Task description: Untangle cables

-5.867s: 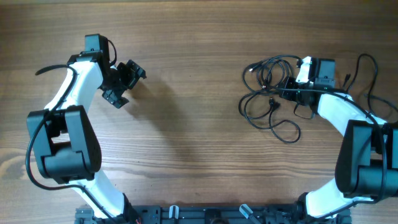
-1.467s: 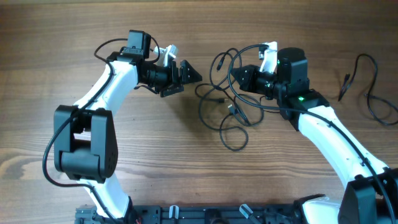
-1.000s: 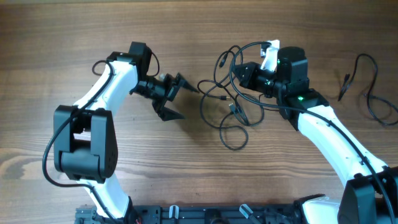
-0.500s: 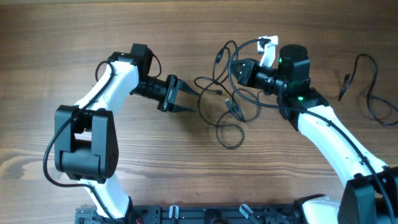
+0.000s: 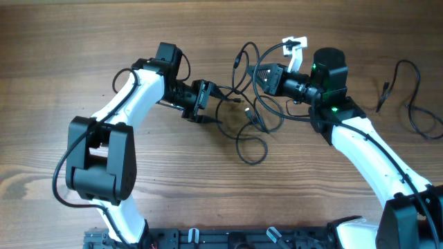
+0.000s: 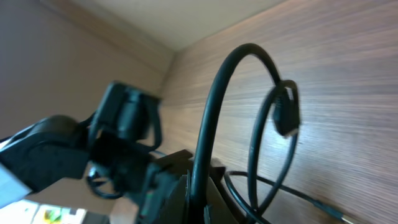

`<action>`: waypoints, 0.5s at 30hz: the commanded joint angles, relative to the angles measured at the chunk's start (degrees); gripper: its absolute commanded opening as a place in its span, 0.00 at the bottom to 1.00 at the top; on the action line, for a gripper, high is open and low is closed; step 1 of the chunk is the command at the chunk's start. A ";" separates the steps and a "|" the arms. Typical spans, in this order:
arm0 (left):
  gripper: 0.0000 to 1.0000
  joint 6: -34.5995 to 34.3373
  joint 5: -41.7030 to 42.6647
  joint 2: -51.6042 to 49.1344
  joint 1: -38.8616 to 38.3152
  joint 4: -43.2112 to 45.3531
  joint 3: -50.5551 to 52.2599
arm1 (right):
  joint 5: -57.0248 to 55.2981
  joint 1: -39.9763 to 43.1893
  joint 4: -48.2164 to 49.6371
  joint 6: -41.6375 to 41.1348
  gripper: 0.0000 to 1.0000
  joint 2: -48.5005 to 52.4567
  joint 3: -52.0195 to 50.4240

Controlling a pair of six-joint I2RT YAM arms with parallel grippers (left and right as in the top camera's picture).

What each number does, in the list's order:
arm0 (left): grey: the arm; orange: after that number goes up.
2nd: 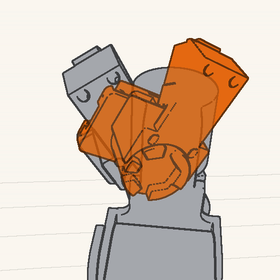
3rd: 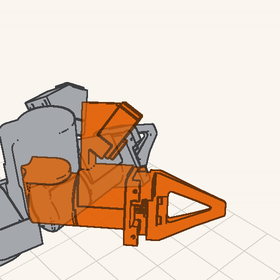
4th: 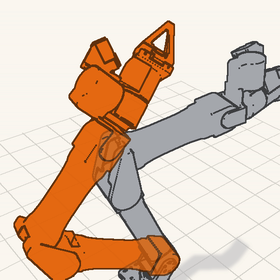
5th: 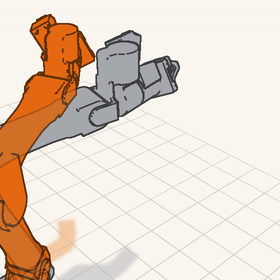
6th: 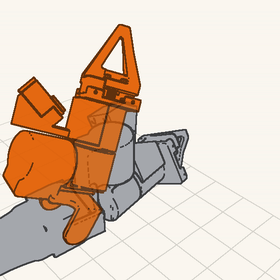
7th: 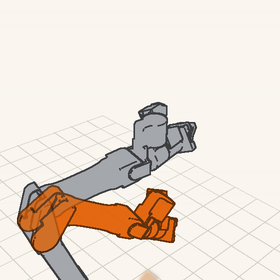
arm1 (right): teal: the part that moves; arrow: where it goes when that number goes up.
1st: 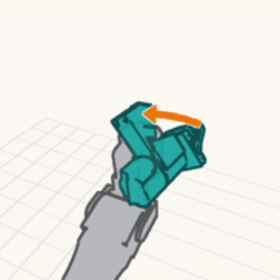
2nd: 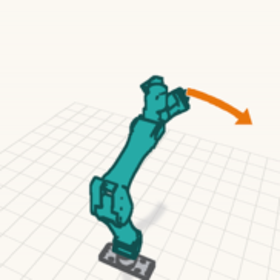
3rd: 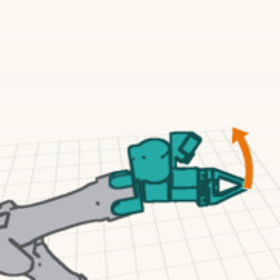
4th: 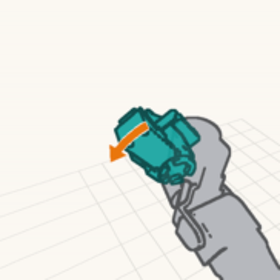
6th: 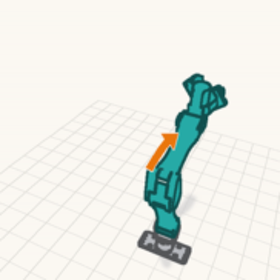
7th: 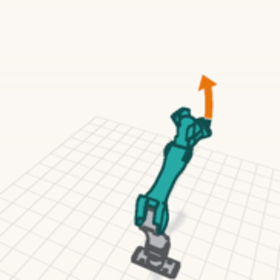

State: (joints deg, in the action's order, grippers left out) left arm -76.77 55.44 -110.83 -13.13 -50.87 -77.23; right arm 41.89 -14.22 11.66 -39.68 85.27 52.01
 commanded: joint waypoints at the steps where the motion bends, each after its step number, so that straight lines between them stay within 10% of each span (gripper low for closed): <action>1: 0.63 -7.96 -11.23 0.26 -0.07 0.74 -0.39 | 6.73 -0.09 1.90 -1.01 0.05 0.61 0.92; 15: 0.65 -15.89 -16.48 0.24 -0.66 9.51 -0.39 | 10.93 -0.09 1.86 -0.96 0.05 0.61 0.92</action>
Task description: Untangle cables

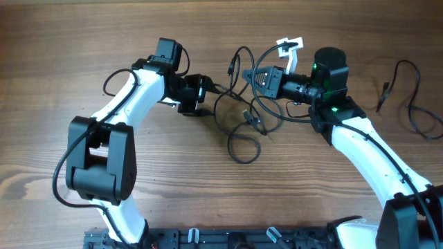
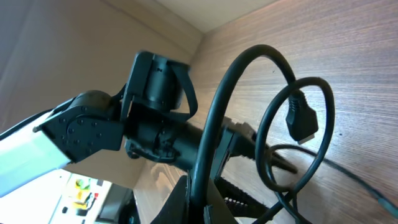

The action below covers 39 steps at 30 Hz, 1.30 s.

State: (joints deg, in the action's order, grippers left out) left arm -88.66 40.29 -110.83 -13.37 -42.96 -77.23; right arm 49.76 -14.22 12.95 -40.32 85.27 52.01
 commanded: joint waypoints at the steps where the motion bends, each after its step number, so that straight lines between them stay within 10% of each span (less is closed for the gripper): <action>1: 0.65 -4.02 -1.33 0.24 -0.42 2.36 -0.39 | 3.13 -0.09 0.52 -0.31 0.05 0.61 0.92; 16: 0.64 -9.31 0.11 0.26 -5.97 7.93 -0.39 | 3.26 -0.09 0.52 -0.37 0.05 0.61 0.92; 25: 0.44 -9.29 -1.68 0.26 -8.41 7.87 -0.39 | 3.28 -0.09 0.52 -0.37 0.05 0.61 0.92; 29: 0.04 -9.29 -6.19 0.26 -8.76 7.82 -0.39 | 3.26 -0.09 0.83 -0.17 0.04 0.61 0.92; 39: 0.04 -9.07 -17.49 0.24 -6.34 0.55 -0.39 | 7.06 0.04 6.60 -0.33 0.05 0.33 0.92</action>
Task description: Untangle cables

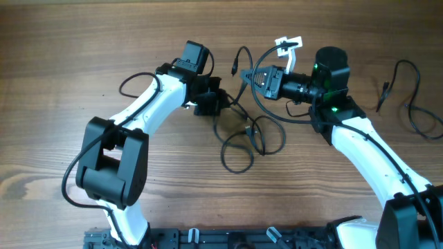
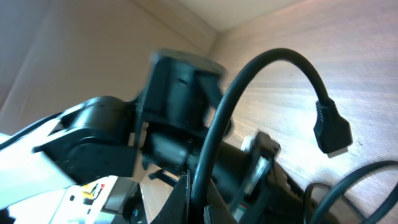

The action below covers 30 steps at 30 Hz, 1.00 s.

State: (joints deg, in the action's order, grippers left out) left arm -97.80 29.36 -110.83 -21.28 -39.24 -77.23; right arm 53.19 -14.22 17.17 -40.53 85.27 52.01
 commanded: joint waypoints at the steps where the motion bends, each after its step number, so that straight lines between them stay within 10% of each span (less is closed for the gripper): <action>1: 0.04 0.07 -6.80 0.26 2.01 -4.37 -0.39 | 3.48 0.04 3.04 -0.11 0.04 0.09 0.92; 13: 0.04 24.11 6.08 0.26 11.80 -1.68 -0.39 | 7.13 3.63 -0.31 0.72 0.05 -2.97 0.92; 30: 0.04 30.40 9.18 0.24 26.29 -1.73 -0.39 | 31.36 7.02 -8.79 9.46 0.05 -8.98 0.76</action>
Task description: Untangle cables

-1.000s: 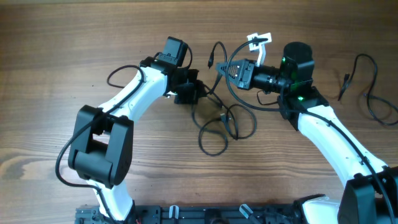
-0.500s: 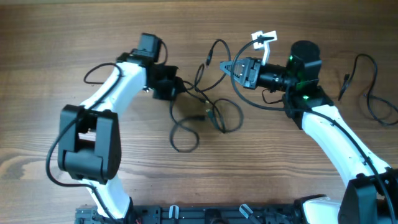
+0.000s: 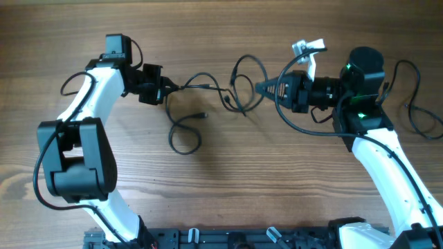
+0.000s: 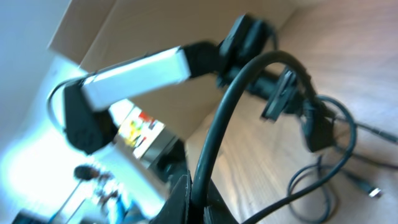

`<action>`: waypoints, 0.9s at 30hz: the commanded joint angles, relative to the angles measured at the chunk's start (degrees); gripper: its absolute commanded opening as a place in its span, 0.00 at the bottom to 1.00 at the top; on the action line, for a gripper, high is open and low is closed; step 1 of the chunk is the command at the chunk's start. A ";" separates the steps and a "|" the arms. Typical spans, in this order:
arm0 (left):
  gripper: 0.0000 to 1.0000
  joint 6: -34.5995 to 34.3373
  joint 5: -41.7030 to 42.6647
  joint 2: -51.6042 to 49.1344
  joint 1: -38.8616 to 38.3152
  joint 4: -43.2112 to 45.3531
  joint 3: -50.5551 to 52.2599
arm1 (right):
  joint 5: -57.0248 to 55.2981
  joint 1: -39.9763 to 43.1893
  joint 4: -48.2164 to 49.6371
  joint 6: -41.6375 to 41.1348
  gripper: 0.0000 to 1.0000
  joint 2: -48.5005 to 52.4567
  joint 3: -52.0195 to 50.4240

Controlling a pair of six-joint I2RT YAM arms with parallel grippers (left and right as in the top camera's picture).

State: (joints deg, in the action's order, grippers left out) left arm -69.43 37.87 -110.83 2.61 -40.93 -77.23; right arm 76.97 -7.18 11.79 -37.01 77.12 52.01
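Observation:
My right gripper (image 3: 265, 88) is shut on a thick black cable (image 3: 243, 69) that arches up from its jaws and ends in a plug. In the right wrist view the same thick cable (image 4: 249, 81) rises out of the gripper (image 4: 199, 194). My left gripper (image 3: 158, 90) is shut on a thin black cable (image 3: 201, 86). That cable runs right toward the thick one, crosses it near the middle, and trails into a loop (image 3: 184, 138) on the wooden table (image 3: 104, 180). The left gripper (image 4: 283, 93) also shows far off in the right wrist view.
Another black cable (image 3: 415, 107) lies at the far right edge, beside my right arm. A white tag (image 3: 309, 47) sticks up from the right wrist. A black rail (image 3: 228, 239) runs along the table's near edge.
My left gripper has moved far to the left with the thin cable. My right gripper has moved right with the thick cable. The bundle between them is now stretched out and thinner.
Both grippers were close together at a tight tangle mid-table, each shut on a cable. The left one stood slightly farther left, then close to the right gripper again. Now the two are wide apart and the cables are drawn out between them.

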 commanded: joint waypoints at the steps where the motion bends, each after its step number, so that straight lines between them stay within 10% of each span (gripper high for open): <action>1: 0.04 2.91 0.70 0.26 3.26 -0.02 -0.39 | 7.26 -0.02 -4.98 7.82 0.05 -0.83 0.76; 8: 0.04 8.92 0.66 0.24 12.24 -2.49 -0.39 | -25.11 -0.04 -32.37 23.78 0.05 -0.83 0.76; 18: 0.04 16.74 -8.55 0.24 23.50 -13.55 -0.39 | -71.69 -0.02 -45.92 18.34 0.05 -0.13 0.76; 27: 0.04 18.34 -12.15 0.26 24.00 -16.94 -0.39 | -58.69 -0.02 -44.87 19.02 0.04 -0.11 6.08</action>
State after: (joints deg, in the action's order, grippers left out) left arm -54.02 35.42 -110.83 23.92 -58.26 -77.10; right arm 18.48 -9.19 -32.80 -18.37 77.14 52.99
